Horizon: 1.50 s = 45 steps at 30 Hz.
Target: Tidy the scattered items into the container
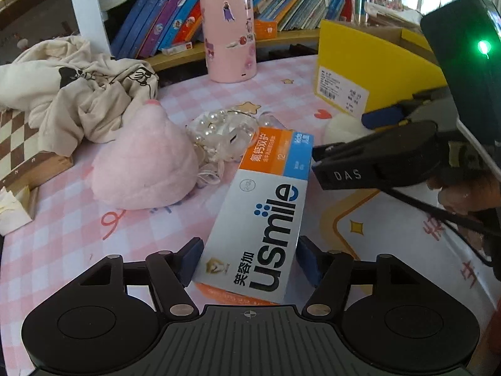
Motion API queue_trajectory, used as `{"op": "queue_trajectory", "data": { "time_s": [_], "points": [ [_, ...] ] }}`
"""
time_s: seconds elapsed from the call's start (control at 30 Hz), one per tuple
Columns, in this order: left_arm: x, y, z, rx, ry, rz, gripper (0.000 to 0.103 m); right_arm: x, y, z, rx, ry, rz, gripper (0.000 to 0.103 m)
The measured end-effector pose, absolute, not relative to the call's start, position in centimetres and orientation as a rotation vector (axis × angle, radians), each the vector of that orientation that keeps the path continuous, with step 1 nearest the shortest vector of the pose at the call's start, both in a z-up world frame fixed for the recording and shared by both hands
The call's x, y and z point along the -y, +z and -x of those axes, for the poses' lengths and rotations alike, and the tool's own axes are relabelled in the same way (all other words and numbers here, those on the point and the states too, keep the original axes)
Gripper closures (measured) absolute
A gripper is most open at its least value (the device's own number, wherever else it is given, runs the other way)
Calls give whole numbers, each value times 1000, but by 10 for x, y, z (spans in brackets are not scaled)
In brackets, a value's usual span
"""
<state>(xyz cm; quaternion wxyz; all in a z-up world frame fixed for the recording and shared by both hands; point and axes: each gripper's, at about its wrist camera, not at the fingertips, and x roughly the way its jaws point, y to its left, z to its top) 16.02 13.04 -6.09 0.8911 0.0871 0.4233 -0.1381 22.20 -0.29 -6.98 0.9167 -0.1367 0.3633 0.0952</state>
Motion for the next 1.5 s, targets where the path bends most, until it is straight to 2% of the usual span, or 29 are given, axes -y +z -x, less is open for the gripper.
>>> {"op": "queue_trajectory", "data": {
  "time_s": [0.1,0.17,0.27,0.5,0.53,0.77,0.9,1.07,1.2,1.43,1.5],
  "points": [
    [-135,-60,-155,-890,-278,-161,42,5,-71,-222,-753,203,281,37],
    [-141,-59,-146,-900,-254,-140,45,9,-71,-220,-748,211,276,48],
    [-152,-57,-130,-917,-209,-95,46,18,-68,-216,-751,248,253,56],
    [-163,-53,-103,-947,-149,-39,48,39,-51,-199,-777,361,183,67],
    [-163,-53,-101,-950,-141,-33,48,40,-49,-198,-781,369,178,66],
    [-156,-46,-100,-917,-121,-63,47,22,-50,-199,-744,297,256,40],
    [-153,-38,-105,-881,-113,-64,46,4,-62,-207,-737,164,277,37],
    [-152,-40,-107,-882,-106,-58,46,-5,-77,-214,-736,92,286,26],
    [-153,-46,-107,-889,-106,-36,48,-1,-80,-217,-730,112,281,26],
    [-152,-46,-108,-894,-104,-40,49,28,-69,-216,-725,190,202,74],
    [-151,-46,-106,-899,-101,-38,49,38,-64,-214,-743,258,180,79]
  ]
}}
